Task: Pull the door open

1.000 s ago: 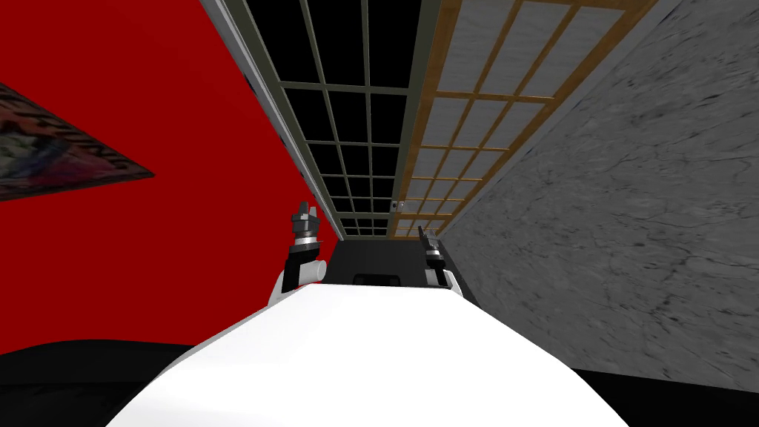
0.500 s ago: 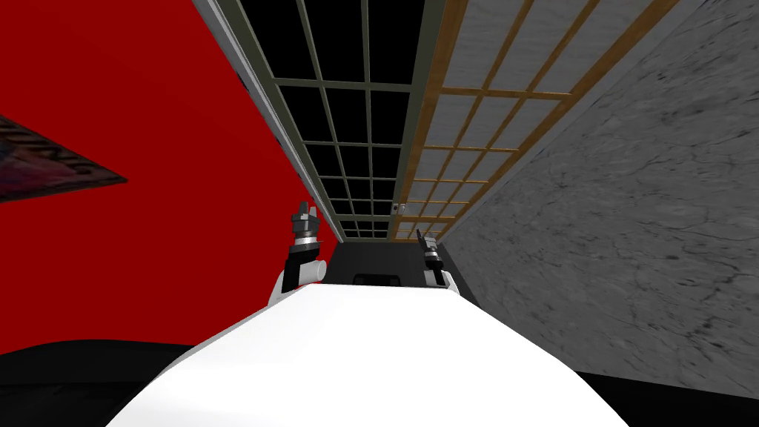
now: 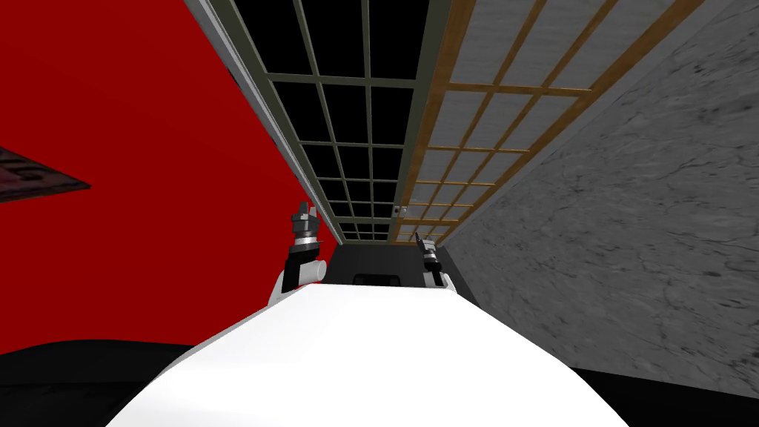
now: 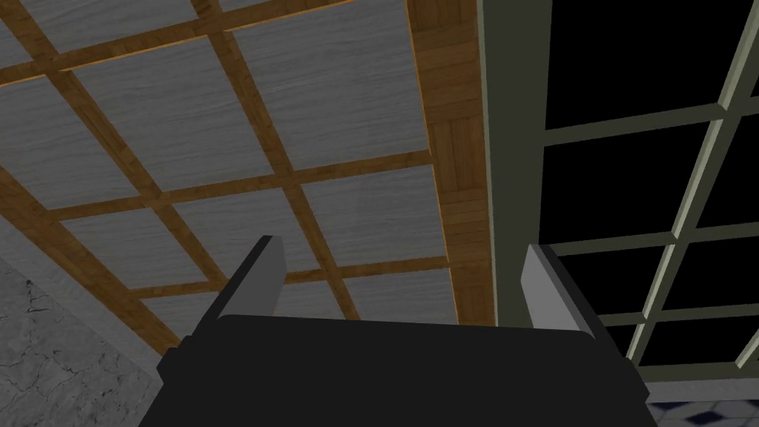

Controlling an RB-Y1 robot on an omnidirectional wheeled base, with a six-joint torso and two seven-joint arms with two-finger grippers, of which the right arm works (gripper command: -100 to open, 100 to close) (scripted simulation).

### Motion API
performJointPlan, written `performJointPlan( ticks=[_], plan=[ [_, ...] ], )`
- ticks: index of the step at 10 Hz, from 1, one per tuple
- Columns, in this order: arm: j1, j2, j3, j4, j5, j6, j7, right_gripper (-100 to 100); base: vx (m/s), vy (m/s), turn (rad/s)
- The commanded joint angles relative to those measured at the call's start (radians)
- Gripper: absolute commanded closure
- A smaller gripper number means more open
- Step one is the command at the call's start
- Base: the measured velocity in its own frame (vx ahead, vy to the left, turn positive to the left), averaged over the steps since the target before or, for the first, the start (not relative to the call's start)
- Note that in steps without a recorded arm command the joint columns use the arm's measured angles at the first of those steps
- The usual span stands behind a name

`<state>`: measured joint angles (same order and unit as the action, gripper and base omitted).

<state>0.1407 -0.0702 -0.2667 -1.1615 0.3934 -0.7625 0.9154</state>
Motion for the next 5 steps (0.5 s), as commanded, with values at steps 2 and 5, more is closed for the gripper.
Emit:
performJointPlan(
  ticks=[2,5],
  plan=[
    [-0.016,0.009,-0.015,0.047,0.016,-0.006,0.051,-100,0.112,-0.008,0.017],
    [-0.038,0.019,-0.034,0.113,0.031,-0.020,0.108,-100,0.091,-0.004,0.016]
  ],
)
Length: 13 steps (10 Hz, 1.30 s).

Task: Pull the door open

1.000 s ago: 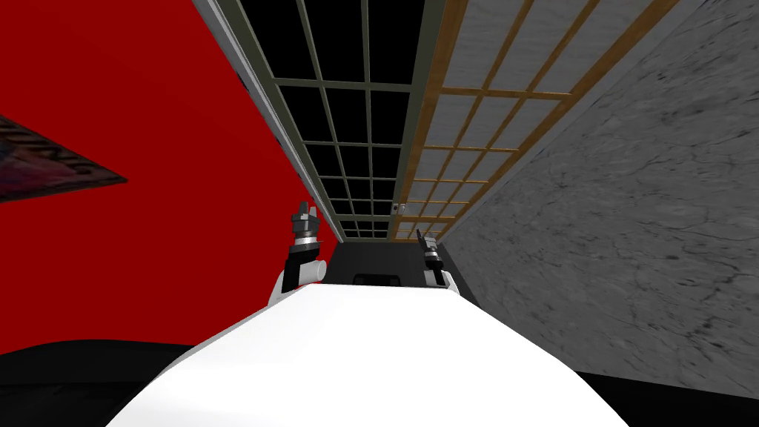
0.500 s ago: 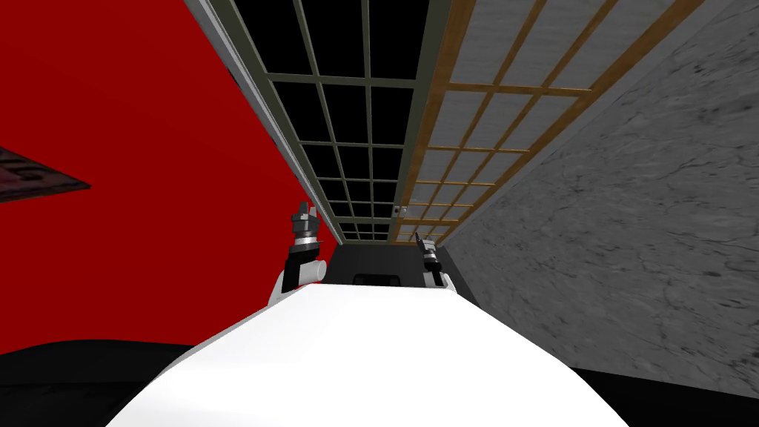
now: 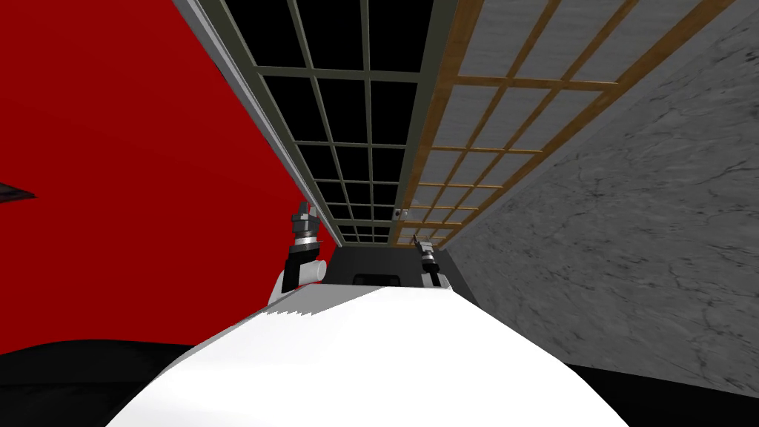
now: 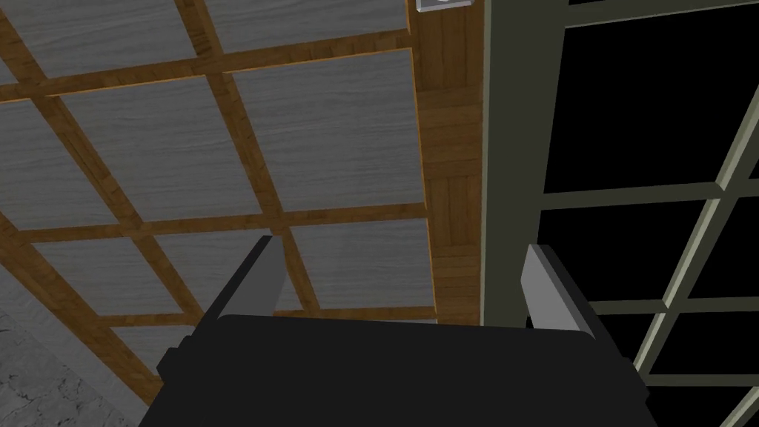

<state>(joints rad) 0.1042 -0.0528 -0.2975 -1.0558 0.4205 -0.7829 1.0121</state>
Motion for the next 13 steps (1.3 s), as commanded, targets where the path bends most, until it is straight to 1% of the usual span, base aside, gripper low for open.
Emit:
performJointPlan(
  ticks=[1,5,6,9,11,13],
  plan=[
    [-0.009,0.005,-0.008,0.026,0.008,-0.004,0.028,-100,0.094,-0.008,0.015],
    [-0.036,0.019,-0.030,0.101,0.026,-0.019,0.093,-100,0.096,-0.003,0.016],
    [-0.047,0.027,-0.039,0.131,0.034,-0.026,0.120,-100,0.137,0.000,0.023],
    [-0.064,0.038,-0.051,0.176,0.044,-0.035,0.158,-100,0.108,-0.010,0.014],
    [-0.082,0.052,-0.063,0.218,0.055,-0.044,0.196,-100,0.108,-0.015,0.022],
    [-0.093,0.060,-0.070,0.240,0.060,-0.049,0.216,-100,0.119,-0.012,0.015]
  ],
)
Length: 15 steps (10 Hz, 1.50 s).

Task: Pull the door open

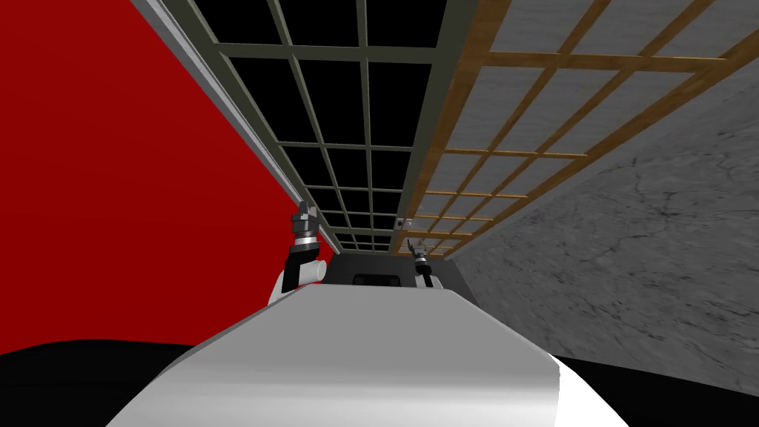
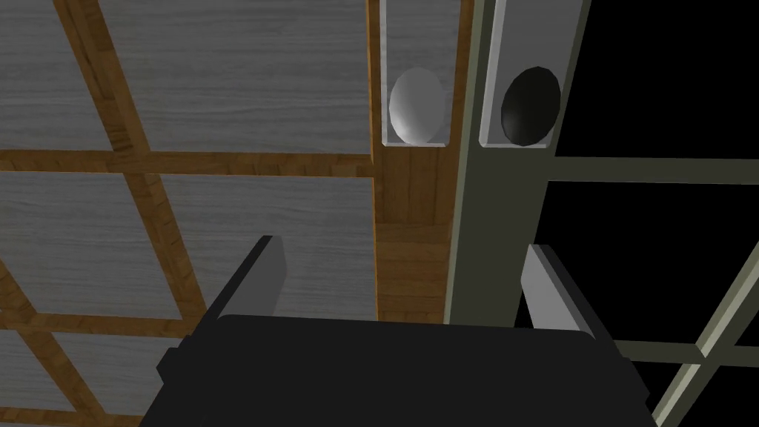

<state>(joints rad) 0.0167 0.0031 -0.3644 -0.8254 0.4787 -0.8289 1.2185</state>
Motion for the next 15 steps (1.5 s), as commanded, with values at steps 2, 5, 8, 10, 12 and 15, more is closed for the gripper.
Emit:
performJointPlan(
  ticks=[2,5,8,10,12,15],
  plan=[
    [0.021,-0.022,-0.013,0.012,-0.009,0.001,0.009,-100,-0.026,0.008,-0.002],
    [0.047,-0.048,-0.031,0.026,-0.024,0.005,0.018,-100,-0.159,0.015,-0.015],
    [0.068,-0.066,-0.045,0.037,-0.037,0.009,0.026,-100,-0.105,-0.008,0.000],
    [0.105,-0.091,-0.072,0.057,-0.062,0.016,0.042,-100,-0.114,0.010,0.008],
    [0.105,-0.091,-0.072,0.057,-0.062,0.016,0.042,-100,-0.081,-0.002,-0.002],
    [0.130,-0.106,-0.092,0.071,-0.081,0.021,0.055,-100,-0.084,0.001,0.009]
  ],
)
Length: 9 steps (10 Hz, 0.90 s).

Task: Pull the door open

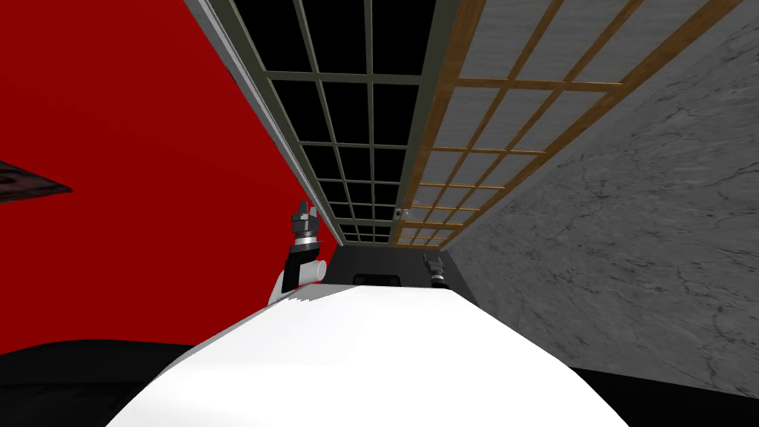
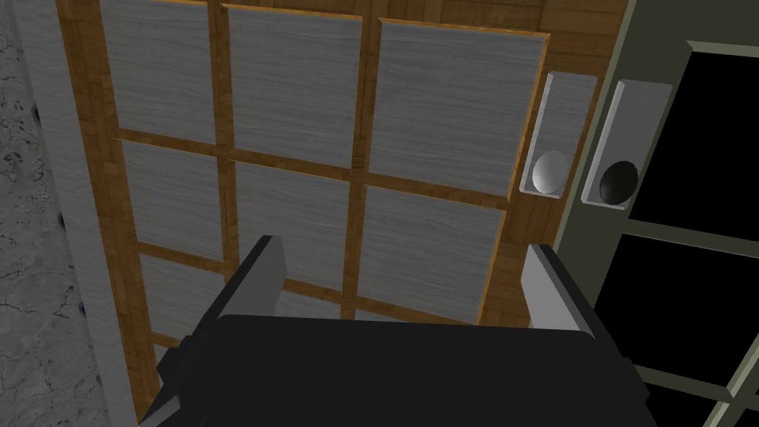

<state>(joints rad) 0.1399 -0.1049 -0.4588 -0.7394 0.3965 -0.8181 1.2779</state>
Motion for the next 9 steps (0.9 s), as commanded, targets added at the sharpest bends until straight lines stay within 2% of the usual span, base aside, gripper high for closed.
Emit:
performJointPlan(
  ticks=[1,5,7,8,9],
  plan=[
    [0.028,-0.008,-0.016,-0.002,-0.017,0.014,0.008,-100,-0.100,-0.016,0.036],
    [0.077,-0.023,-0.066,0.032,-0.073,0.027,0.046,-100,-0.127,-0.020,0.047],
    [0.077,-0.023,-0.066,0.032,-0.073,0.027,0.046,-100,-0.049,-0.024,0.025],
    [0.087,-0.022,-0.086,0.045,-0.101,0.032,0.066,-100,-0.012,-0.017,0.126],
    [0.085,-0.016,-0.095,0.050,-0.119,0.034,0.080,-100,0.022,-0.046,0.221]
  ],
)
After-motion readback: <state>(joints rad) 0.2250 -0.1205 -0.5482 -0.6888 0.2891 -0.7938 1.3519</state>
